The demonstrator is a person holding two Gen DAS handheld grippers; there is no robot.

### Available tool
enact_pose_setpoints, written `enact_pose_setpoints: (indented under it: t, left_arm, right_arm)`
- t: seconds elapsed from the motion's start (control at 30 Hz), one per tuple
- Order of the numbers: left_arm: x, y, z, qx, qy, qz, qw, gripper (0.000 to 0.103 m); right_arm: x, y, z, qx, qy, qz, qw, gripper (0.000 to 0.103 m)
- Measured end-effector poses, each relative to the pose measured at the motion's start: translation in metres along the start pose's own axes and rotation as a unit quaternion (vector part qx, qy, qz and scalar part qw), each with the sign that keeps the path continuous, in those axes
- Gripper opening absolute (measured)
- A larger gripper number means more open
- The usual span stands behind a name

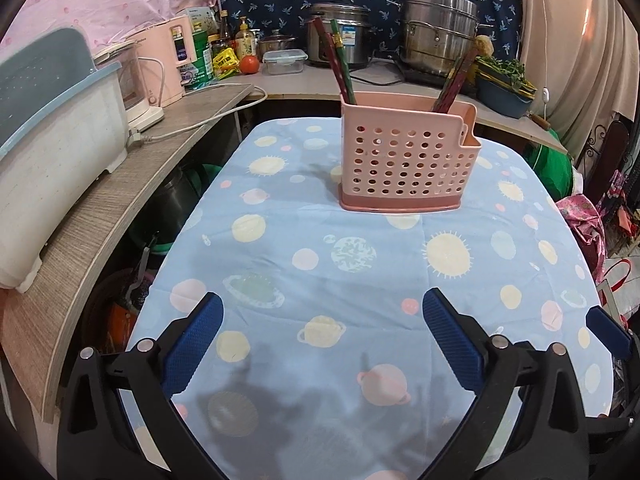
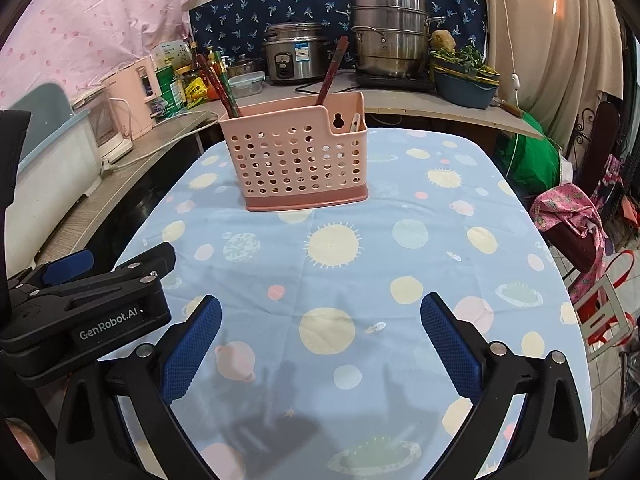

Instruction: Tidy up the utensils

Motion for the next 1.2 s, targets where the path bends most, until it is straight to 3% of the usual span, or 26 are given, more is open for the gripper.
enact_pose_setpoints:
  t: [0.5,1.2]
  left_arm:
    - [0.027,0.008,-0.010,0.008,-0.024,0.018,0.9995,0.096]
    - [0.036,0.013,-0.006,0.000,-0.027,0.027,0.9993,0.095]
  right_arm:
    - [0.022,0.004,0.007,0.001,0.001,0.013,1.000,0.096]
    - [0.028,0.006,0.010,-0.004,0.003,0.020,1.000,0.096]
Point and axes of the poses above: each gripper's, at about its wrist camera, not at the fingertips, and x roughly against the way its jaws point, z to its right, y to its underside, the point moved 6 cm from there along -x, roughly the way its jaws point, and after that the axes turned 1 degree about -z, right-handed, at the moved point
